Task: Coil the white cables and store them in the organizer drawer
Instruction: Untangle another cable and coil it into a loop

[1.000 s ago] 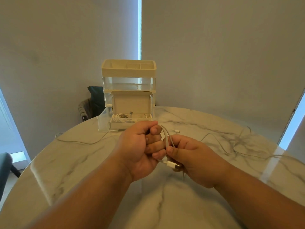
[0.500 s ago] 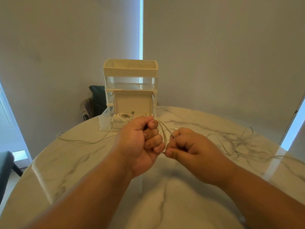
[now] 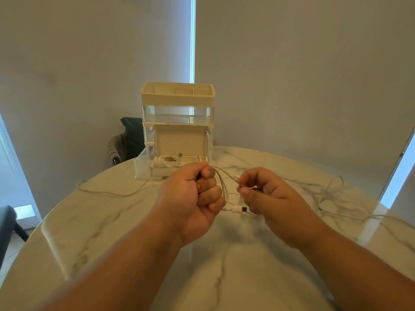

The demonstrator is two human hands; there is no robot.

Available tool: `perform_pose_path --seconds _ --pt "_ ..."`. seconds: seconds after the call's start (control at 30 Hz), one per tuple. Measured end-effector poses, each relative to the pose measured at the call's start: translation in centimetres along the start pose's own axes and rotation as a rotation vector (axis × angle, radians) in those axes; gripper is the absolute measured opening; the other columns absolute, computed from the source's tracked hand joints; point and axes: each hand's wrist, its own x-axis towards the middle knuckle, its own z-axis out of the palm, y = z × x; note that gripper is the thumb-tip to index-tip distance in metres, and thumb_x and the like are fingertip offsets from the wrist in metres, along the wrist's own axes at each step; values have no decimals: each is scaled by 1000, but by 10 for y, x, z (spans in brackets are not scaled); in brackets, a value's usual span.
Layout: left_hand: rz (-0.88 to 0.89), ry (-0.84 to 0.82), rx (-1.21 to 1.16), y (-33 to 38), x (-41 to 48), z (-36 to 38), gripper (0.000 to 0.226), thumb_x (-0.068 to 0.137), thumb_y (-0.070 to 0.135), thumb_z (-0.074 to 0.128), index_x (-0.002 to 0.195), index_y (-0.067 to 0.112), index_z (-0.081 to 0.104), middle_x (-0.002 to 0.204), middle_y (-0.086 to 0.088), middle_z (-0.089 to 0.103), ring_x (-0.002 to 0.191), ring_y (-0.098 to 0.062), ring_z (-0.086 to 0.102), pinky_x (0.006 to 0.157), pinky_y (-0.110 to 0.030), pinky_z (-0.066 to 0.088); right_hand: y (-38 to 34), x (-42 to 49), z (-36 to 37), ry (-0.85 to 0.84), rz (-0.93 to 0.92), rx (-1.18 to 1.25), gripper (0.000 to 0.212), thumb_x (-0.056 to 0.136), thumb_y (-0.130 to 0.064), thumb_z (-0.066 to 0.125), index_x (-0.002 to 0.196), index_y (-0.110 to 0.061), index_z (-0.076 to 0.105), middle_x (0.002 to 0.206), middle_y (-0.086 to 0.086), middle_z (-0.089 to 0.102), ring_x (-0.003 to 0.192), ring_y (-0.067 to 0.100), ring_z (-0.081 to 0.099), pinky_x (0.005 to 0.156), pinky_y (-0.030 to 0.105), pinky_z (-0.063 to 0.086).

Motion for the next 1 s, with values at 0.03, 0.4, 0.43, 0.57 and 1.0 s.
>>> perform_pose_path --seconds 0.03,0.4,0.43,0.57,1.0 --pt "13 -7 -60 2 0 -1 37 96 23 42 60 18 45 46 7 21 38 -9 20 39 -23 26 3 1 3 43 45 95 14 93 -6 61 98 -19 62 82 4 61 61 14 49 55 23 42" --pt "133 35 -80 12 10 -10 21 101 10 38 95 8 58 65 1 54 56 -9 53 66 -27 48 -4 -12 31 -220 121 -409 26 101 -25 50 107 -45 66 78 -8 68 71 3 58 71 12 43" --pt "147 49 -51 11 10 -11 22 103 11 38 101 6 60 70 -2 62 61 -11 61 71 -29 51 -4 -12 29 -197 122 -402 25 101 -25 51 105 -43 67 79 -8 68 69 1 57 68 12 43" --pt "172 81 46 5 10 -10 25 105 14 39 112 2 60 92 -8 76 89 -17 74 81 -30 54 -5 -11 24 -167 108 -446 21 100 -25 52 99 -36 70 79 -5 68 69 8 58 64 16 43" --pt "107 244 42 14 9 -10 24 104 11 41 104 1 63 99 -14 76 94 -21 73 78 -30 56 -9 -9 24 -155 118 -571 22 100 -27 50 98 -26 72 75 -1 66 72 9 56 65 21 43"
